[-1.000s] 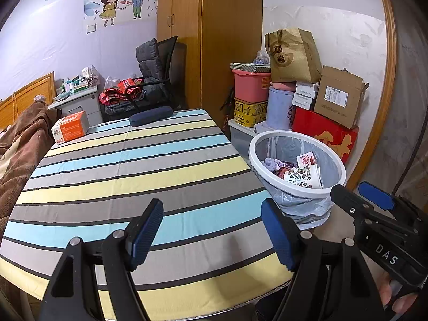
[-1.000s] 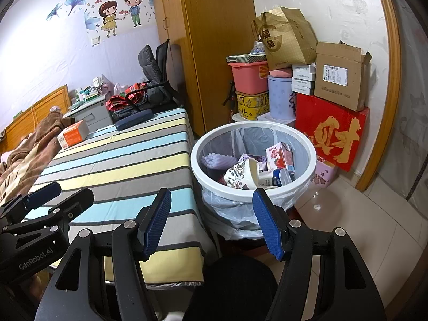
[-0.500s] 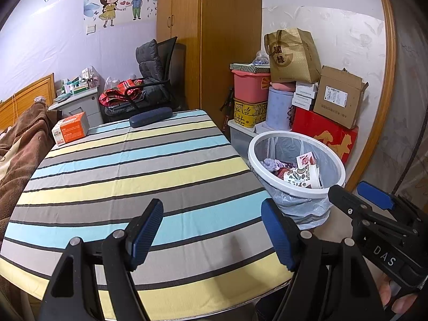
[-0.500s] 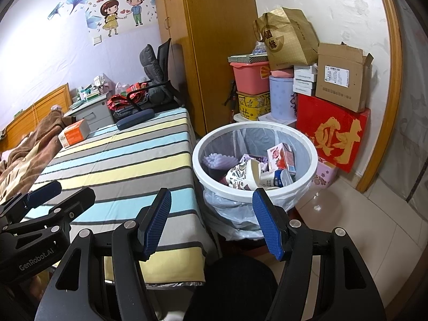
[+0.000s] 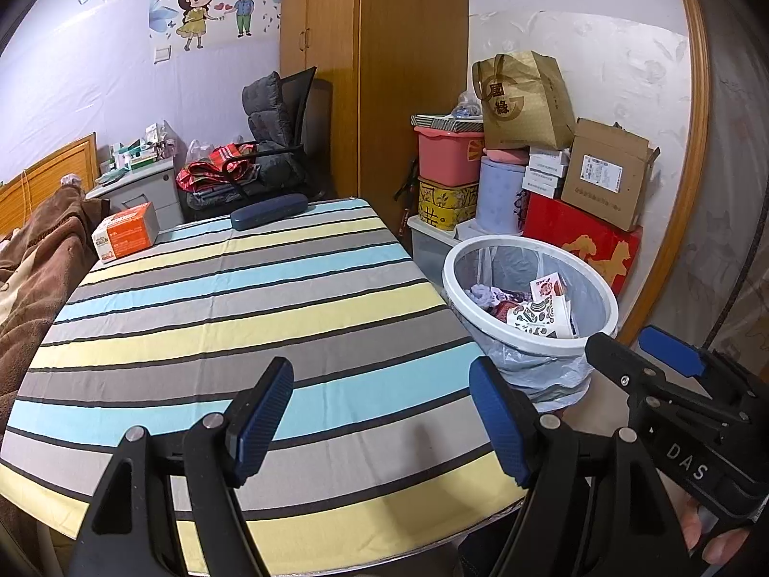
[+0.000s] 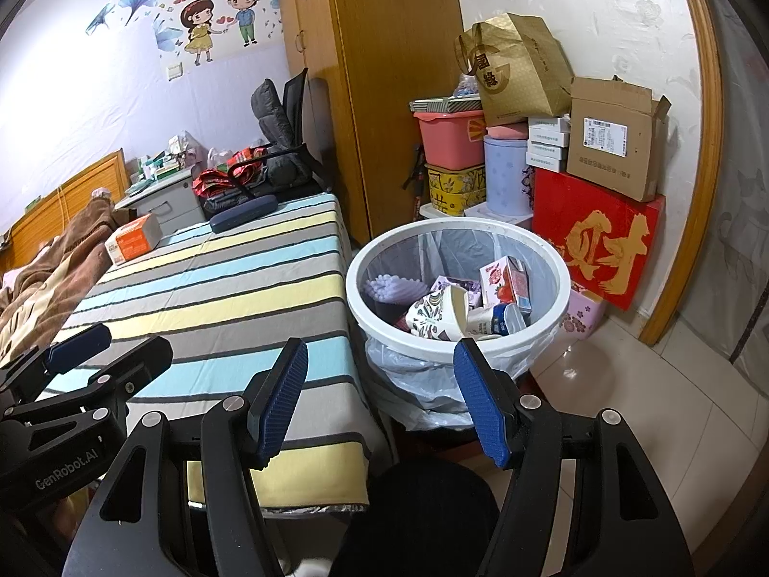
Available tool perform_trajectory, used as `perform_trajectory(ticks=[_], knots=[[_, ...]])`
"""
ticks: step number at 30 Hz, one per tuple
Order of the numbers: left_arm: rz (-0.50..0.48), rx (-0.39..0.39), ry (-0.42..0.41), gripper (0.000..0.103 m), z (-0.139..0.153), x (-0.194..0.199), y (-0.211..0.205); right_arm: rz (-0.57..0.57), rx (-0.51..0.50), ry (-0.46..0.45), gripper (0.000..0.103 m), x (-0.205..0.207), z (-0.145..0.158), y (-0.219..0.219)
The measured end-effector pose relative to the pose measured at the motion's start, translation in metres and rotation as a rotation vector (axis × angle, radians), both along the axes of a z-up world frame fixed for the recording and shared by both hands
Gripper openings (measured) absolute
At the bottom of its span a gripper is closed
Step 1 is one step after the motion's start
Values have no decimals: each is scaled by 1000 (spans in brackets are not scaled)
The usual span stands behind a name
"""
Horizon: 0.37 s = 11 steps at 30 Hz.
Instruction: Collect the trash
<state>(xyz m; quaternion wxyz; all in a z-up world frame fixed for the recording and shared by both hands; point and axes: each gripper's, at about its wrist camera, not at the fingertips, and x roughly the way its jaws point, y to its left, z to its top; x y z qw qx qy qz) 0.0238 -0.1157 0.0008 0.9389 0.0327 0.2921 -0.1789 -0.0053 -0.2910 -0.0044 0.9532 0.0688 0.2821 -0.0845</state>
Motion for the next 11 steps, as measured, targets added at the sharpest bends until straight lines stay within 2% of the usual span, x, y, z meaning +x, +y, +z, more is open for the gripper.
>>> perform_trajectory(ticks=[11], knots=[[0, 3, 3, 77, 0, -1, -3, 0, 1, -2, 65, -1, -1, -1]])
